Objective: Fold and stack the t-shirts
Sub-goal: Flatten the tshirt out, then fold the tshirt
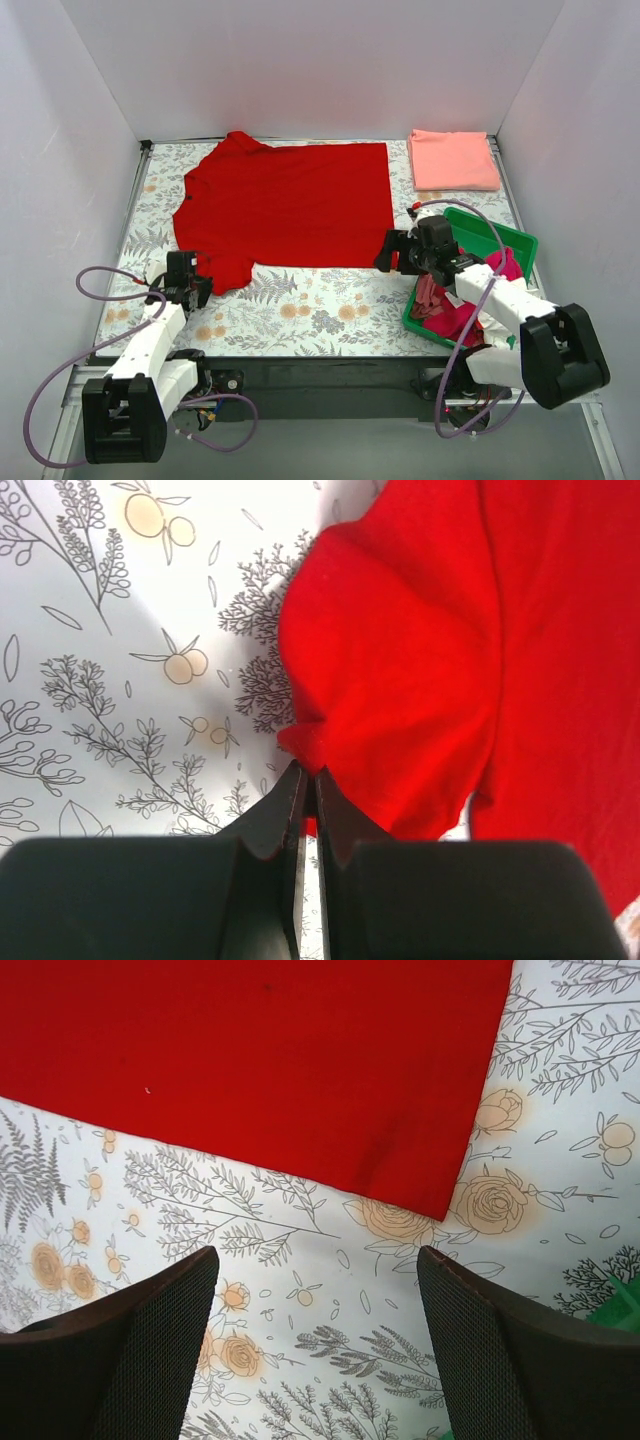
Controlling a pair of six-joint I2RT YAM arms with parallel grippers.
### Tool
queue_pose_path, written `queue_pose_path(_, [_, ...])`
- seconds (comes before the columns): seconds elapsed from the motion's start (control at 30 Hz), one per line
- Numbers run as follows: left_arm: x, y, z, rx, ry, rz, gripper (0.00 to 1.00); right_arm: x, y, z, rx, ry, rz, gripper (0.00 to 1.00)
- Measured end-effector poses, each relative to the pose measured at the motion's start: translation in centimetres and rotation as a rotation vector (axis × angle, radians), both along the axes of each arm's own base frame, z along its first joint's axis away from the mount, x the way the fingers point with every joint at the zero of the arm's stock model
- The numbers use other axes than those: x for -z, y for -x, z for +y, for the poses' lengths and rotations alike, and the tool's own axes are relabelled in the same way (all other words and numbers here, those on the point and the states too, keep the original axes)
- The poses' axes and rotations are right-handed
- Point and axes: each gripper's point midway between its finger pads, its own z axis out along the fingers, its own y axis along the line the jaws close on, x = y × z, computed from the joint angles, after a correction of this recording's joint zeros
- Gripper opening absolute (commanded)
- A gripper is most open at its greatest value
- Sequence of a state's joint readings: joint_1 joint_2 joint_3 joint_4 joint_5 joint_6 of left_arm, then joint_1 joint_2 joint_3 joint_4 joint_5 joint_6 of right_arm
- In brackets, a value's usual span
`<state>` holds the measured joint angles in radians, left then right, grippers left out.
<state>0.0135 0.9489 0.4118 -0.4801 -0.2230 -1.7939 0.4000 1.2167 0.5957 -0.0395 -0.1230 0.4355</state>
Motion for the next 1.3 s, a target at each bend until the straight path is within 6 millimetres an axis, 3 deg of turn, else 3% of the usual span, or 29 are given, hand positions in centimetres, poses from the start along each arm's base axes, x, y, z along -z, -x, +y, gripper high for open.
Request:
queue_pose_path(0.3, [-1.3,-0.5,-0.4,0.013,0.014,-0.080,0.00,3.2,-0.8,0.9,-0.025,0.079,0.115,0.62])
queue_pose_path(0.47, [-1.1,-0.3,-0.5,0.018,0.021,-0.079,0.00,4.6,-1.2,0.8,-0.002,0.128,0.161,0.60])
queue_pose_path(0.93, [-1.2,-0.4,-0.5,0.018,0.021,-0.088,0.00,4.9,-1.9,-0.4,0.253,0.155,0.188,0.60])
queue_pose_path(1.3, [-1.2,-0.4,-0.5,0.017,0.020,-0.088,0.00,5.4,-2.2,-0.9,0.333,0.157,0.199,0.40])
